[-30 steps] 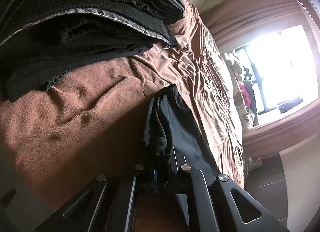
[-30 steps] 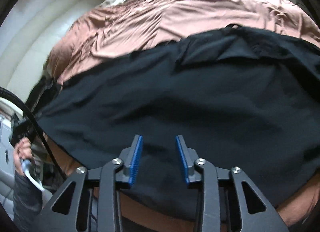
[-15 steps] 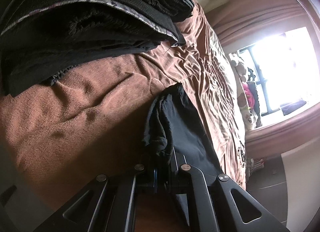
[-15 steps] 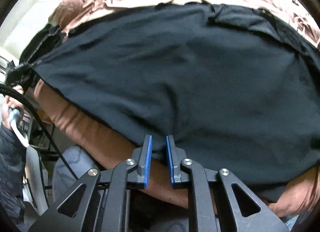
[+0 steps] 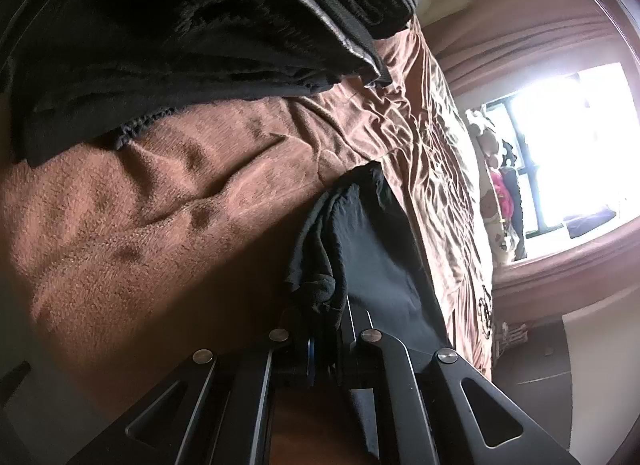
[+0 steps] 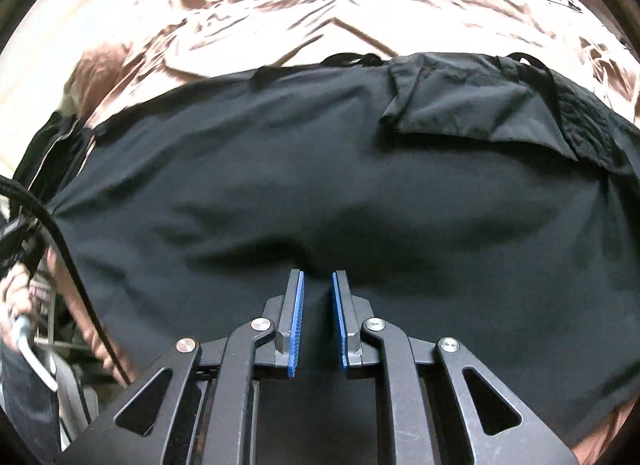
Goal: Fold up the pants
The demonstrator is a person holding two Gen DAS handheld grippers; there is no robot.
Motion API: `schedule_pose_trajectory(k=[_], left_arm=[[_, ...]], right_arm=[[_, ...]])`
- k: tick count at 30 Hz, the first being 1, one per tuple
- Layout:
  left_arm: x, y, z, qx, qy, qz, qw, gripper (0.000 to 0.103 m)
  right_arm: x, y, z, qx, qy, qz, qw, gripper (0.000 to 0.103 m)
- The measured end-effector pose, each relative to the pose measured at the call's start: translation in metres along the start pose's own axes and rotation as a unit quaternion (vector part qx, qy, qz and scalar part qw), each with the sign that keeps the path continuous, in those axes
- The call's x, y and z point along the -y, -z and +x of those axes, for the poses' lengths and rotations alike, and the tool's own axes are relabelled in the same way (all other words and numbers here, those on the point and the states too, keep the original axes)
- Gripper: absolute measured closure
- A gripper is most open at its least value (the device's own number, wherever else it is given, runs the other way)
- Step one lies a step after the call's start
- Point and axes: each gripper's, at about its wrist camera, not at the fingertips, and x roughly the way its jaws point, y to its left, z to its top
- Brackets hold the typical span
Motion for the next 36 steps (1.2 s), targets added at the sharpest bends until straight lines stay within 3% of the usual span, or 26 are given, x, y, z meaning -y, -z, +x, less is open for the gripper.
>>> schedule_pose_trajectory(k=[10, 15, 20, 27, 31, 36], left_arm=[[-0.009, 0.003, 0.002, -0.002, -0.003, -0.009, 1.0000, 0.096], [-0.012, 0.004, 0.004, -0.003, -0.007, -0.012, 0.9999, 0.096], [-0.012, 0.004, 0.005, -0.004, -0.007, -0.010, 0.9999, 0.096], [-0.009, 0.004, 0.007, -0.004, -0.008, -0.006, 0.9999, 0.096], [-0.003, 0.001, 0.005, -0.002, -0.006, -0.004, 1.0000, 0.096], [0.018, -0.003, -0.004, 0.005, 0.009, 0.009, 0.9999, 0.096]], right_arm=[[0.006, -0.055, 0.028, 0.010, 0.009, 0.019, 1.000, 0.092], [0.013, -0.075, 0.040, 0.009, 0.019, 0.026, 0.999, 0.100], [0.016, -0.092, 0.051, 0.011, 0.026, 0.029, 0.999, 0.101], [0.010, -0.107, 0.066, 0.018, 0.043, 0.021, 0.999, 0.101], [0.016, -0.109, 0.068, 0.022, 0.029, 0.048, 0.998, 0.101], [0.012, -0.091, 0.056, 0.010, 0.019, 0.035, 0.999, 0.101]])
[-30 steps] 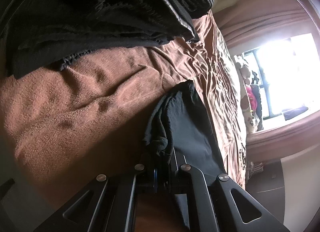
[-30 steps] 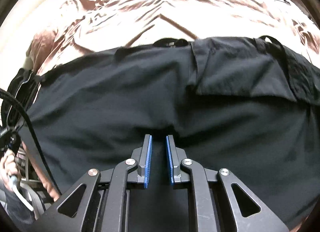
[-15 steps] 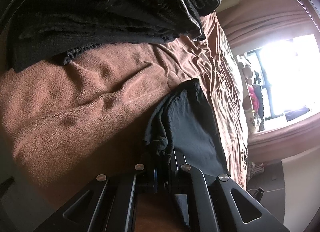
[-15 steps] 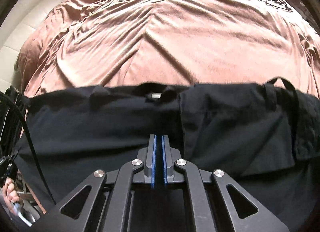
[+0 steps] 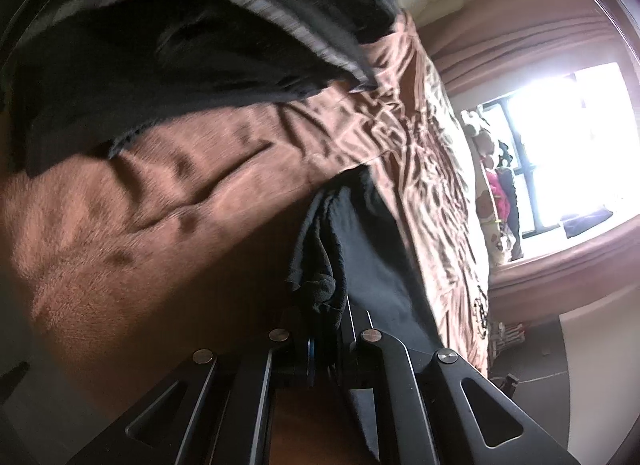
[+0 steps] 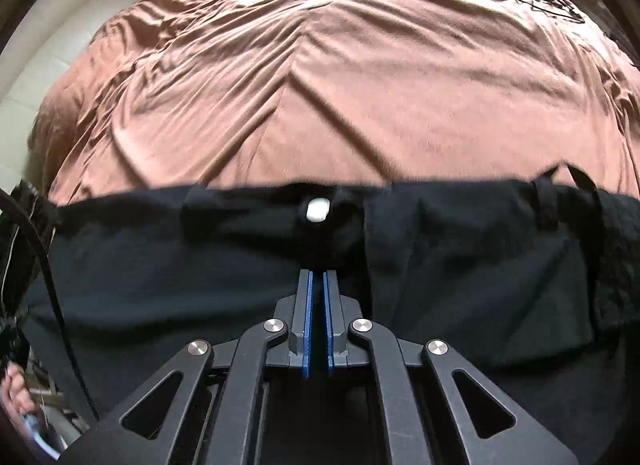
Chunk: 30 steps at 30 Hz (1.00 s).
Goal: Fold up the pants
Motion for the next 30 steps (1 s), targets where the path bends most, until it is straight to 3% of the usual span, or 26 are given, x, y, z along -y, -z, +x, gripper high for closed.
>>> schedule_pose_trajectory(k=[10, 18, 30], left_arm=[[0.071, -0.009, -0.023, 0.014, 0.043, 0.048, 0.9978, 0.096], [0.147, -0.008, -0.043, 0.021, 0.078, 0.102, 0.9914, 0.096], [0.277, 0.016, -0.056, 0.013, 0.129, 0.195, 0.9723, 0.096]], right_arm=[[0.005, 0.059, -0.031, -0.018, -0.046, 0.005, 0.999, 0.101], [0.008, 0.105, -0.050, -0.029, -0.080, 0.015, 0.996, 0.101], [0.043, 0.150, -0.089, -0.019, -0.149, 0.054, 0.987, 0.101]])
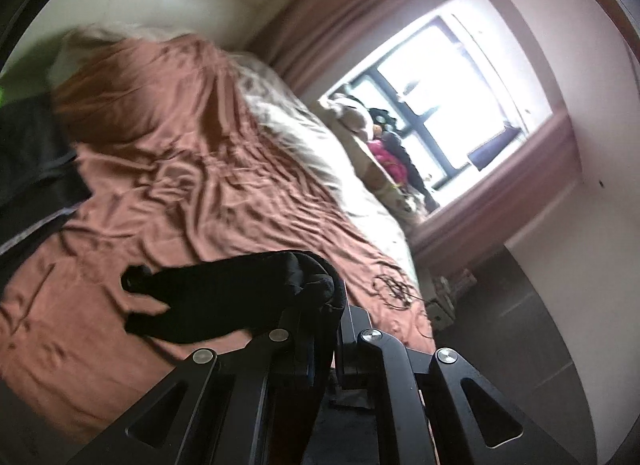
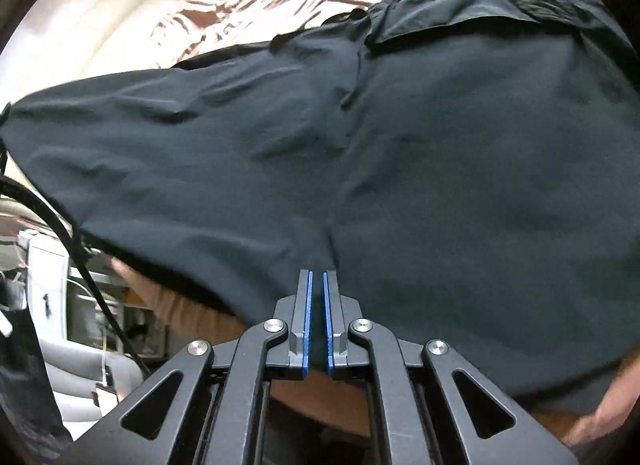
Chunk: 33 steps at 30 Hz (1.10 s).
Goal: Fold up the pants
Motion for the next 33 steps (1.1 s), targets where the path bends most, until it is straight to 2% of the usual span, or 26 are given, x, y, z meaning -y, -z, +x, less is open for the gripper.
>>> schedule_pose_trajectory(k=[9, 11, 15, 21, 25, 33], left_arm=[[0.098, -0.006, 0.012, -0.005, 0.040, 0.063, 0.9972, 0.096], [0.116, -0.005, 0.017, -0.007, 0.048, 0.070, 0.9963, 0.096], [0.152, 0.001, 0.029, -0.015, 0.059, 0.089, 0.9941, 0.096], [0.204, 0.020, 0.052, -0.035, 0.072, 0.121, 0.9894, 0.096], [0.233, 0.035, 0.068, -0.047, 0.081, 0.138, 0.9860, 0.096], [0.279, 0.071, 0.100, -0.079, 0.097, 0.154, 0.9801, 0.096]], right_arm=[[0.041, 0.017, -0.075, 0.081, -0.032, 0.023, 0.996, 0.100], [0.052, 0.021, -0.091, 0.101, -0.033, 0.029, 0.994, 0.095], [0.069, 0.038, -0.118, 0.146, -0.032, 0.041, 0.988, 0.058], [0.092, 0.067, -0.156, 0.194, -0.032, 0.048, 0.979, 0.053], [0.099, 0.097, -0.184, 0.224, -0.023, 0.051, 0.973, 0.041], [0.124, 0.138, -0.234, 0.268, -0.004, 0.068, 0.961, 0.036]])
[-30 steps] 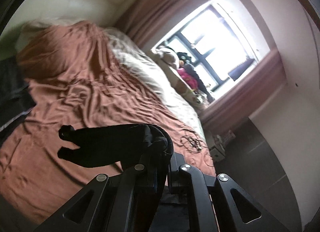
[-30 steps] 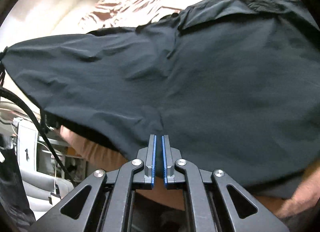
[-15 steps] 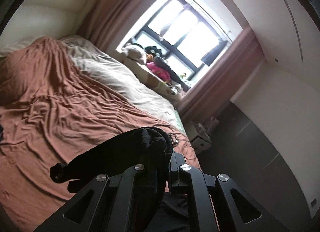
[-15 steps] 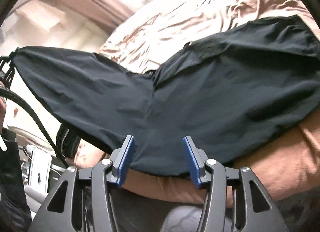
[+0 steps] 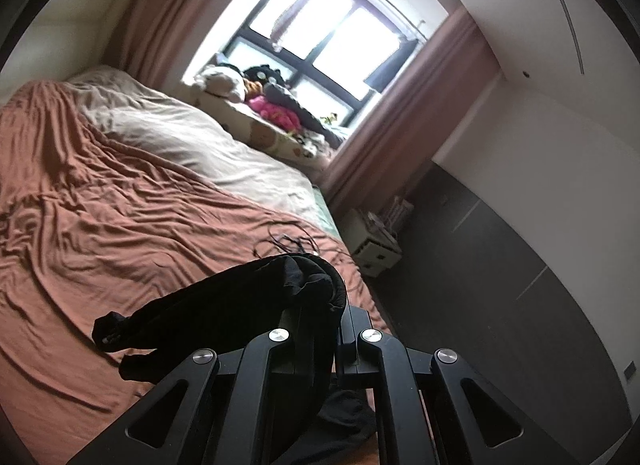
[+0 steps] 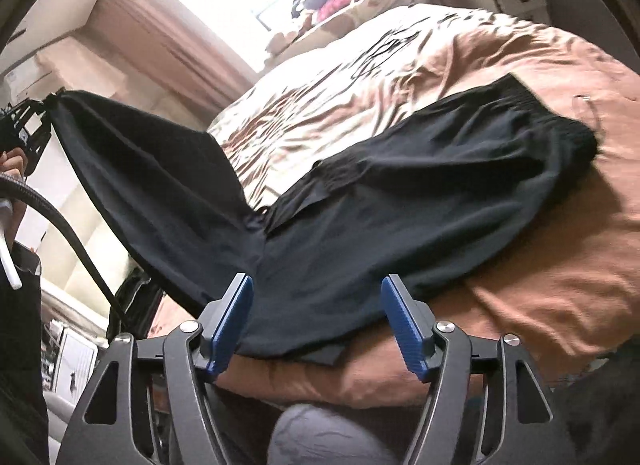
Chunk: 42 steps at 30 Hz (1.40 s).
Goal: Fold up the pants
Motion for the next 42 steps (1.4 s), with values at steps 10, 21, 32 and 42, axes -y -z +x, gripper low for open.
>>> schedule_pose_trajectory(k=[10, 21, 32, 42], left_arm=[[0.035, 0.020, 0.069, -0.045, 0.017, -0.003, 0.9988, 0.096], [0.071, 0.063, 0.148, -0.113, 0.043, 0.010, 0.9926, 0.096], [0.071, 0.156, 0.243, -0.221, 0.056, -0.001, 0.9736, 0.096], [0.066, 0.222, 0.269, -0.309, 0.045, 0.030, 0.9495, 0.028]], right_arm=[[0.046, 0.010, -0.048, 0.033, 0.028, 0.049, 0.998, 0.035], [0.080, 0.018, -0.081, 0.054, 0.057, 0.092, 0.993, 0.035], [0.105, 0.026, -0.096, 0.050, 0.084, 0.117, 0.988, 0.035], [0.104, 0.026, -0.093, 0.034, 0.090, 0.119, 0.988, 0.035]])
